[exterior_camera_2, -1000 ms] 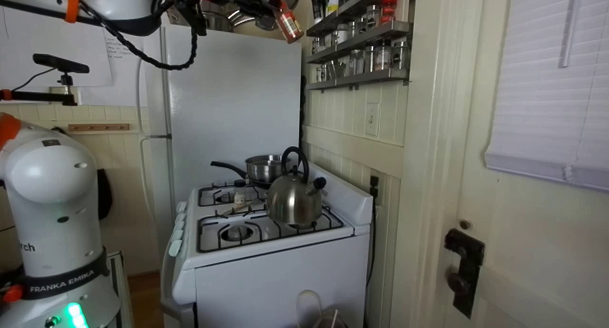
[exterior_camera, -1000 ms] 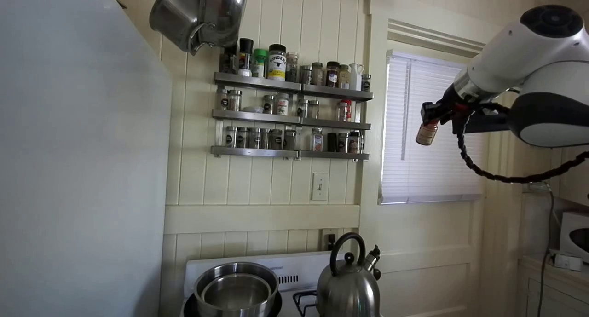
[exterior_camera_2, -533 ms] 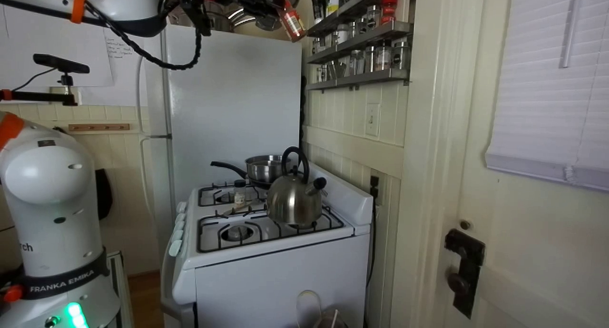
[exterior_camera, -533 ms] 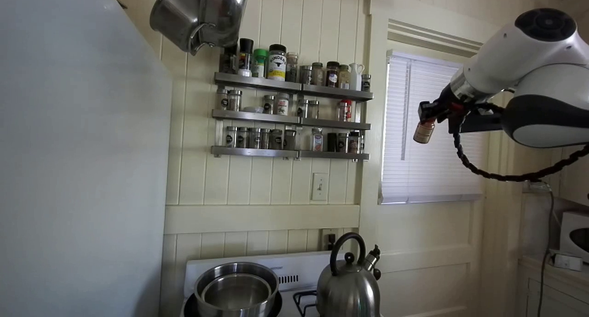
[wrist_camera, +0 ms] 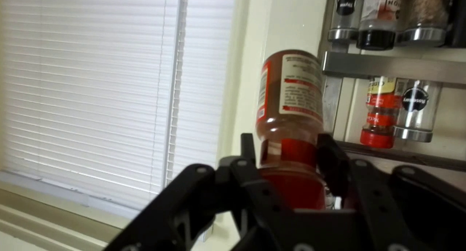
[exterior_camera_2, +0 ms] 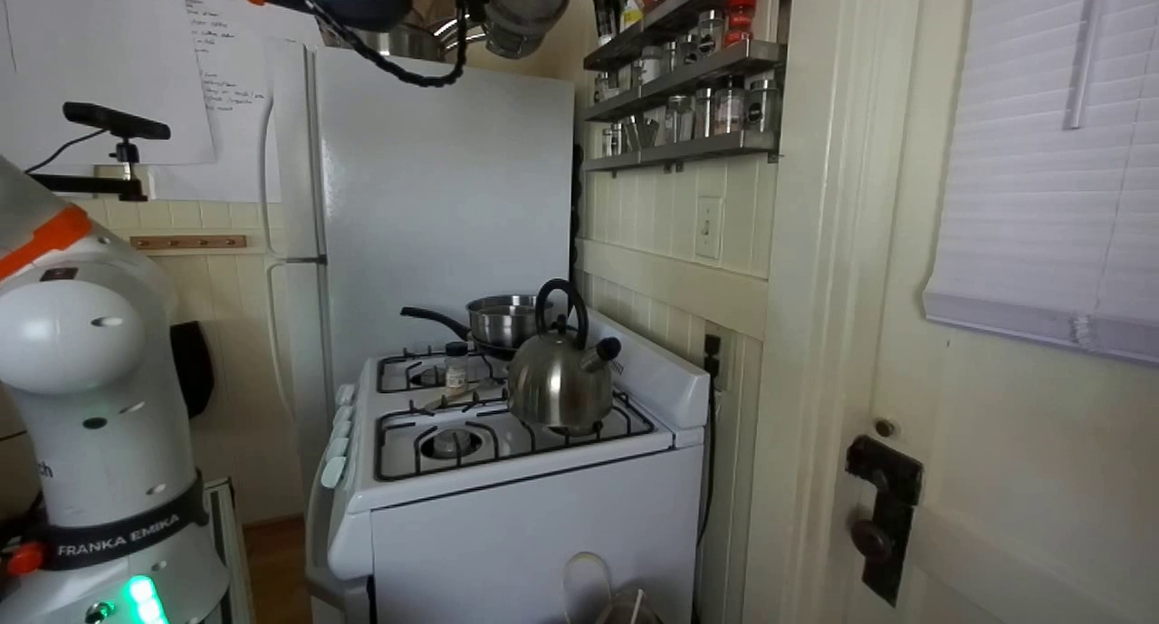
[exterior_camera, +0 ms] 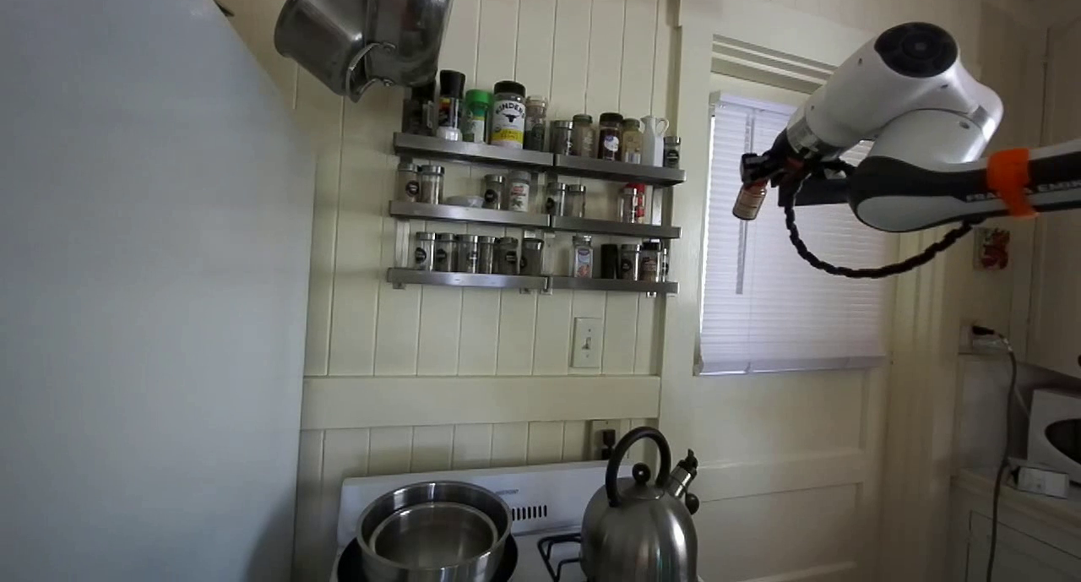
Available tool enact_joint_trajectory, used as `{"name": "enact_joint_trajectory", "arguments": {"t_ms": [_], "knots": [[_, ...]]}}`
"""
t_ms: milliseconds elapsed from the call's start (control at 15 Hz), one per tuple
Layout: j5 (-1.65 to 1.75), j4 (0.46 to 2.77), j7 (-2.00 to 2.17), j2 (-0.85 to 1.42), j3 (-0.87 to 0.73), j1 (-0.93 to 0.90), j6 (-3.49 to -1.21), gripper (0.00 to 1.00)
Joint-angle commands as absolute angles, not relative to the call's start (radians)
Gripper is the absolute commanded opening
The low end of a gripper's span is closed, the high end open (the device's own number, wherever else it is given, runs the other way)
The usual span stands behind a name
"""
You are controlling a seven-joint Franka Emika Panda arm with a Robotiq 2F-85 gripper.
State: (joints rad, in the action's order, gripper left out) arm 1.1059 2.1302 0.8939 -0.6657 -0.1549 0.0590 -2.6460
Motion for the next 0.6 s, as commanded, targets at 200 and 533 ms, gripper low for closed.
{"name": "enact_joint_trajectory", "arguments": {"t_ms": [200, 533], "knots": [[1.055, 2.003, 0.871, -0.519, -0.135, 0.096, -2.678, 0.46], [0.997, 1.982, 0.856, -0.501, -0.105, 0.147, -2.746, 0.21]]}}
